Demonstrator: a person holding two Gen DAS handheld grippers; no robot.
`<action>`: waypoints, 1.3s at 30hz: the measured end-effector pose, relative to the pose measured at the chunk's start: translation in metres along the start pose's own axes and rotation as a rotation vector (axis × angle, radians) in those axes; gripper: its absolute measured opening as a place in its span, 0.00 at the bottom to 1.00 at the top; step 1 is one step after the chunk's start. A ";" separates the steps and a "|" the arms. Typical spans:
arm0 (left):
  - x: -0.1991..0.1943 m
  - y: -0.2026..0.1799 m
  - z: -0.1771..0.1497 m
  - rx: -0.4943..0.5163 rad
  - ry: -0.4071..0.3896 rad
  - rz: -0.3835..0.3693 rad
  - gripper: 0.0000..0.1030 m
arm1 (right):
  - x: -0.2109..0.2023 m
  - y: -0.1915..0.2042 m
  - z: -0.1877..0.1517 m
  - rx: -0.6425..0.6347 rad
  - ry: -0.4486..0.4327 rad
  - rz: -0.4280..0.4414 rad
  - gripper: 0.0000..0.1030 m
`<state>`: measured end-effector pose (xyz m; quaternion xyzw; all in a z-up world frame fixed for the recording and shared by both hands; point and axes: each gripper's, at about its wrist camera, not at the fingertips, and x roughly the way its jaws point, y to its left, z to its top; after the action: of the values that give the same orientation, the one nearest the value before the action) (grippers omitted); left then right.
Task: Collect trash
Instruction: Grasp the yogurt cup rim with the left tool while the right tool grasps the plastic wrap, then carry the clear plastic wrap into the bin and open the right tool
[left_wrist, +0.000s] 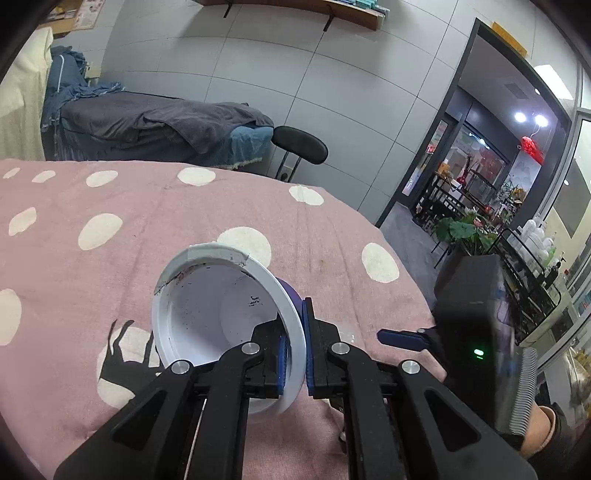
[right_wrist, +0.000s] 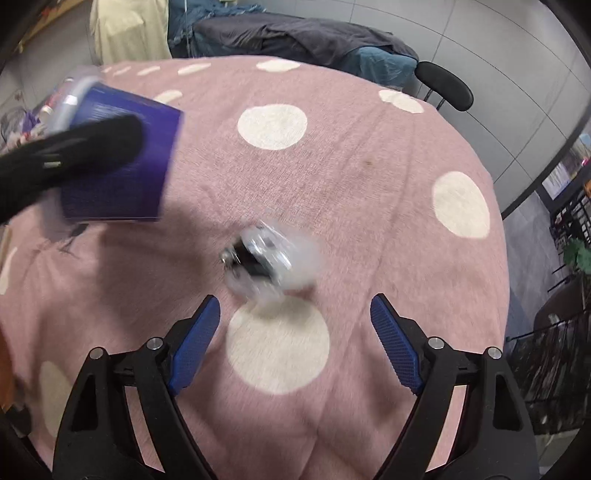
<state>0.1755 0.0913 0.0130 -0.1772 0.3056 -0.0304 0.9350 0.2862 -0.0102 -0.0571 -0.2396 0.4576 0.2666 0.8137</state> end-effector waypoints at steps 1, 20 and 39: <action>-0.003 0.002 0.000 -0.004 -0.008 -0.001 0.08 | 0.005 0.000 0.004 -0.005 0.010 -0.002 0.71; -0.019 -0.010 -0.010 0.018 -0.030 -0.037 0.08 | -0.042 -0.019 -0.021 0.158 -0.100 -0.002 0.37; -0.032 -0.070 -0.031 0.107 -0.028 -0.133 0.08 | -0.124 -0.070 -0.117 0.416 -0.273 -0.060 0.38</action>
<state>0.1351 0.0220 0.0322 -0.1475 0.2779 -0.1061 0.9433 0.2056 -0.1632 0.0065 -0.0422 0.3812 0.1723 0.9073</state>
